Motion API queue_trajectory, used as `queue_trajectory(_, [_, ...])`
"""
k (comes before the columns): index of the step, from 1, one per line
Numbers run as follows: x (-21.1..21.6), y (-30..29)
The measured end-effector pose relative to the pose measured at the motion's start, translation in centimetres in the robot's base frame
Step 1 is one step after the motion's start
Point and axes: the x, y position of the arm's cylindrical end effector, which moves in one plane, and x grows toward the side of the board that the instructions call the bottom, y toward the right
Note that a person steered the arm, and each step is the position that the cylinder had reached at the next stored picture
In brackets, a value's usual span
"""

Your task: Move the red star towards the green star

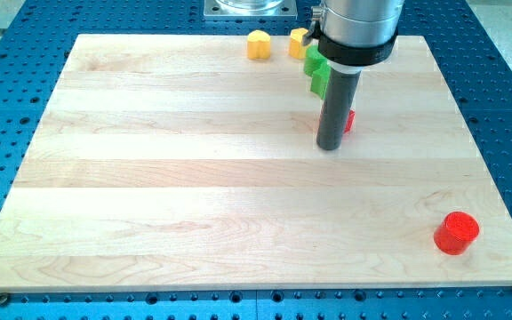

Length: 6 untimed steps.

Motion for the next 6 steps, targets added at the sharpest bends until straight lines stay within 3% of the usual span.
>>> queue_trajectory(1, [-0.7,0.0])
queue_trajectory(3, [-0.3,5.5])
queue_trajectory(4, [-1.3,2.3])
queue_trajectory(6, [-2.3,2.0])
